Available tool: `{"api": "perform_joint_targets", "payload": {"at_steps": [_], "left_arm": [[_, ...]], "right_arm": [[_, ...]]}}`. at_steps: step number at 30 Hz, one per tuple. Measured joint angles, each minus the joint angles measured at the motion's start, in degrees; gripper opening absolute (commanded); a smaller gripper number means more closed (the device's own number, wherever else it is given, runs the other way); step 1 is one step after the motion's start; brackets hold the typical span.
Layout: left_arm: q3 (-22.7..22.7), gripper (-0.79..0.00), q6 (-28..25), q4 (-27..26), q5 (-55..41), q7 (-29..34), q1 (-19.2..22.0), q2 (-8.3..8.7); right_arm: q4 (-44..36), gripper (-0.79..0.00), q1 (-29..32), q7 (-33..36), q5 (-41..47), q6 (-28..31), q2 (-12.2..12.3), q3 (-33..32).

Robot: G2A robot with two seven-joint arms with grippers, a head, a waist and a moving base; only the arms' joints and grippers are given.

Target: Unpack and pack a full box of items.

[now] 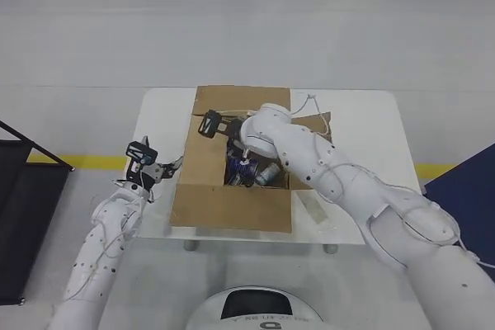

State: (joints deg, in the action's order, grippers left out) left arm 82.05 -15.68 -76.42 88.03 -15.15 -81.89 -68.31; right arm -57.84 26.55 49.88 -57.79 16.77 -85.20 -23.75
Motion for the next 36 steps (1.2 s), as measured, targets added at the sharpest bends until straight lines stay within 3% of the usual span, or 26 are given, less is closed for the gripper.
{"api": "perform_joint_targets", "payload": {"at_steps": [8, 14, 19, 28, 32, 36], "left_arm": [[0.05, 0.0, -0.14, -1.04, -0.18, -0.25, 0.11, 0.09], [1.42, 0.0, -0.39, -1.46, -1.98, -1.64, -0.25, 0.27], [7.73, 0.0, 0.51, -2.46, -8.95, -5.34, -2.4, 0.8], [23.37, 0.0, -0.79, -4.18, -17.37, -7.97, -9.0, 2.43], [25.94, 0.0, -1.69, -3.9, -18.78, -6.86, -10.02, 2.67], [25.1, 0.0, -1.94, -4.69, -18.05, -5.91, -10.16, 2.61]], "right_arm": [[1.35, 0.0, 1.1, -15.43, 7.5, 11.92, 2.42, -9.23], [-2.53, 0.0, 0.73, -13.69, 9.93, 11.51, 2.4, -11.37], [-3.69, 0.0, -3.61, -9.47, 7.19, 3.92, -1.97, -4.9], [12.43, 0.0, -10.94, -6.24, 10.39, 7.56, -14.19, 6.39], [20.42, 0.0, -11.71, -5.58, 11.46, 10.37, -19.51, 9.3], [27.16, 0.0, -13.25, -7.77, 11.68, 11.56, -23.91, 9.99]]}}
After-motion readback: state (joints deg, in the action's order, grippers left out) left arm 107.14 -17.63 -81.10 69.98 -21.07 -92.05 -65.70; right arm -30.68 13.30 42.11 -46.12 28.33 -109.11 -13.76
